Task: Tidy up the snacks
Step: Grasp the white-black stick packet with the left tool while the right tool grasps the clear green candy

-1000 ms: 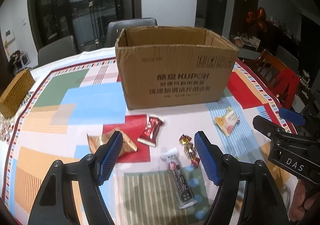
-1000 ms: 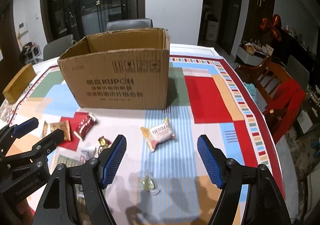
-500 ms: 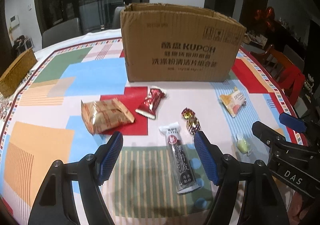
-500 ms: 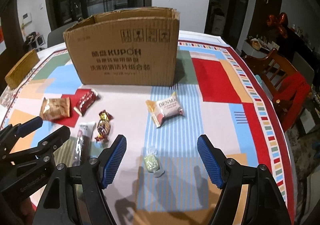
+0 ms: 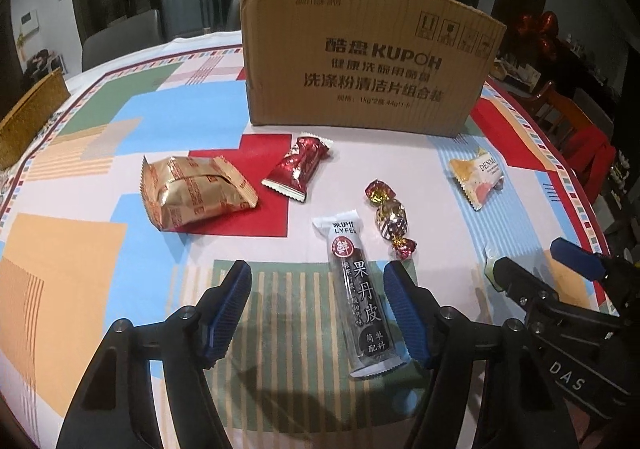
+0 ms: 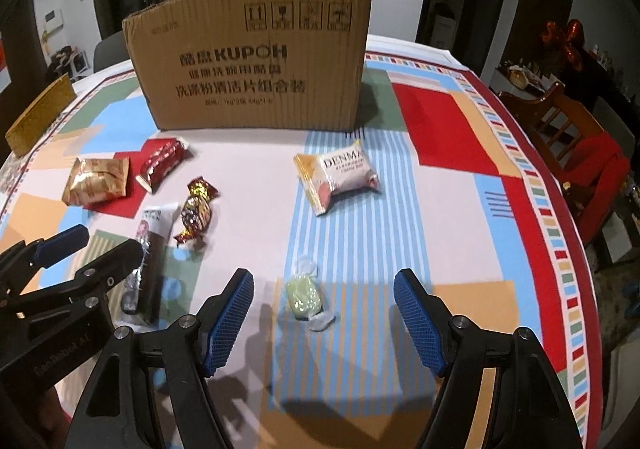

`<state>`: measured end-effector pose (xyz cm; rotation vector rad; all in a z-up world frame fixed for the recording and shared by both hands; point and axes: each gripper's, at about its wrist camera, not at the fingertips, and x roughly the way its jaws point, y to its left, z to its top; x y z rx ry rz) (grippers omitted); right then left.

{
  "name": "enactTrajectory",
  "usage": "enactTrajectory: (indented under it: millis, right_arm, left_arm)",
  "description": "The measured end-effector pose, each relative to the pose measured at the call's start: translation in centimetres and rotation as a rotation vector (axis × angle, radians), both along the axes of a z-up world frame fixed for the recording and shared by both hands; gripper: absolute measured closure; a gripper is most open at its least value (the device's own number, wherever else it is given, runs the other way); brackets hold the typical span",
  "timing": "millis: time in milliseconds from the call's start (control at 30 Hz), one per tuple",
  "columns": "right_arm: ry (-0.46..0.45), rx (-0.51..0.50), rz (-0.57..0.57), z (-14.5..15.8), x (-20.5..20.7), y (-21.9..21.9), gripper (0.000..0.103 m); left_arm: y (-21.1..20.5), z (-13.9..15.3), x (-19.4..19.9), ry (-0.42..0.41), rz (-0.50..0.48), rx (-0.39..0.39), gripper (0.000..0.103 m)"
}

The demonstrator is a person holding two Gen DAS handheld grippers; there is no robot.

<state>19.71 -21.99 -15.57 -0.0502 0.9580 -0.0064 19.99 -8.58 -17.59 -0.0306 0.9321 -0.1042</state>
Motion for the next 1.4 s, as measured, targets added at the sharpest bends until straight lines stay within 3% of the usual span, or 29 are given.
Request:
enactTrajectory:
  millis: [633,767,833,1000,1400]
  right_arm:
    - [0.058,0.035,-0.009,-2.2,0.2,-0.1,0.051]
    - [0.056,0.041,-0.007,-2.1,0.3,-0.1,0.062]
    - [0.055,0.043,-0.006,-2.1,0.4,-0.2,0.066]
    - [0.053,0.047,-0.012,-2.0,0.5,-0.3,0.083]
    - [0.055,0.066,-0.030,-1.8,0.6,-0.7,0.084]
  left_arm:
    - [-0.6,-1.1,0.4,0.028,-0.021,-0.034,0.061]
    - [-0.9,-1.0,0.4,0.028,-0.038,-0.041,0.070]
    - [-1.1,-0.9,0.4,0.029,-0.049,-0.045,0.079]
    - [-1.3,-0.9,0.3,0.030,-0.064,-0.044,0.085]
    - [-1.1,-0.5,0.3,0.037,-0.063,-0.040,0.090]
